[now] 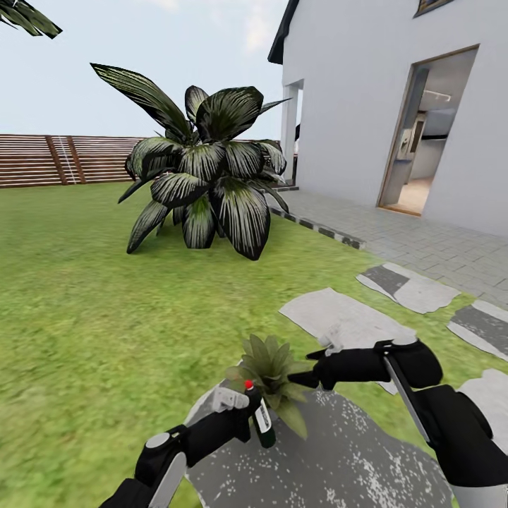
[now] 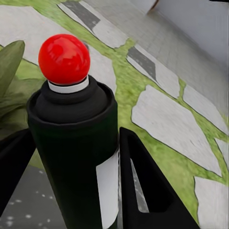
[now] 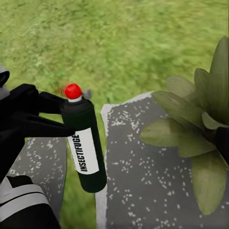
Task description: Pick up the pesticide atomizer in the garden and spray insectifuge to fully cover both potted plants in the garden.
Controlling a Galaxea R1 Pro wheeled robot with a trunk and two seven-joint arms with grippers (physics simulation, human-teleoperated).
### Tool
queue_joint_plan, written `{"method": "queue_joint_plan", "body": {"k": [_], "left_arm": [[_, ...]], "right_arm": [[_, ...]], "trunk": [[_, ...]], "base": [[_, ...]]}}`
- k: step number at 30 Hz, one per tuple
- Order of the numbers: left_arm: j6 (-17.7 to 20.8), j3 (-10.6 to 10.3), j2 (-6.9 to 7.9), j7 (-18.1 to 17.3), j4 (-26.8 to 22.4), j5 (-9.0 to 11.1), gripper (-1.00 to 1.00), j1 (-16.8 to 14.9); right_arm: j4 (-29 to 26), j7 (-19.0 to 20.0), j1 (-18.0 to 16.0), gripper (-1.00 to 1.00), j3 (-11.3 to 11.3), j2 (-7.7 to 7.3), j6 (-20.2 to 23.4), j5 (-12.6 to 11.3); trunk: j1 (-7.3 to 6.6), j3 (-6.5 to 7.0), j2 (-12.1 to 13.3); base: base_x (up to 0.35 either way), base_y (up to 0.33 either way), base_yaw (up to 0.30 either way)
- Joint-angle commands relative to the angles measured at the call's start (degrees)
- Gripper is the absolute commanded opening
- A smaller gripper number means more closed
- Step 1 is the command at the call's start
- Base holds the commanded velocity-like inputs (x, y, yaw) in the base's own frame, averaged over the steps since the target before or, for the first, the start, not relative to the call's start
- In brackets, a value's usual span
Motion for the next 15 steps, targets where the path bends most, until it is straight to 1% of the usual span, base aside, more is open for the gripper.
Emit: {"method": "queue_joint_plan", "body": {"k": [1,3,5,9,12,15], "left_arm": [[0.53,0.03,-0.11,-0.05,0.2,0.57,-1.0,-0.18],[0.6,-0.01,-0.34,-0.13,1.23,0.59,-1.0,-0.83],[0.64,-0.38,-0.44,-0.21,1.76,0.6,-1.0,-1.26],[0.66,-2.67,-0.45,-0.34,2.43,0.62,-1.0,-2.26],[0.67,-3.4,-0.45,-0.43,2.55,0.62,-1.0,-2.54],[0.7,-5.08,-0.46,-0.5,2.58,0.61,-1.0,-2.76]], "right_arm": [[-0.06,0.54,-0.05,1.0,0.41,-0.02,0.14,0.6],[-0.06,0.56,-0.05,1.0,2.04,-0.04,0.03,0.6],[-0.06,0.57,-0.05,1.0,2.76,-0.03,-0.01,0.57],[-0.06,0.58,-0.04,1.0,4.15,0.05,-0.04,0.53],[-0.06,0.58,-0.04,1.0,4.45,0.06,0.02,0.52],[-0.06,0.56,-0.05,1.0,4.58,0.07,0.09,0.52]], "trunk": [[-0.01,-0.06,-0.03],[-0.01,-0.06,-0.03],[-0.01,-0.06,-0.03],[-0.01,-0.06,-0.03],[-0.01,-0.06,-0.03],[-0.01,-0.06,-0.03]], "base": [[0.0,0.0,0.0],[0.0,0.0,0.0],[0.0,0.0,0.0],[0.0,0.0,0.0],[0.0,0.0,0.0],[0.0,0.0,0.0]]}}
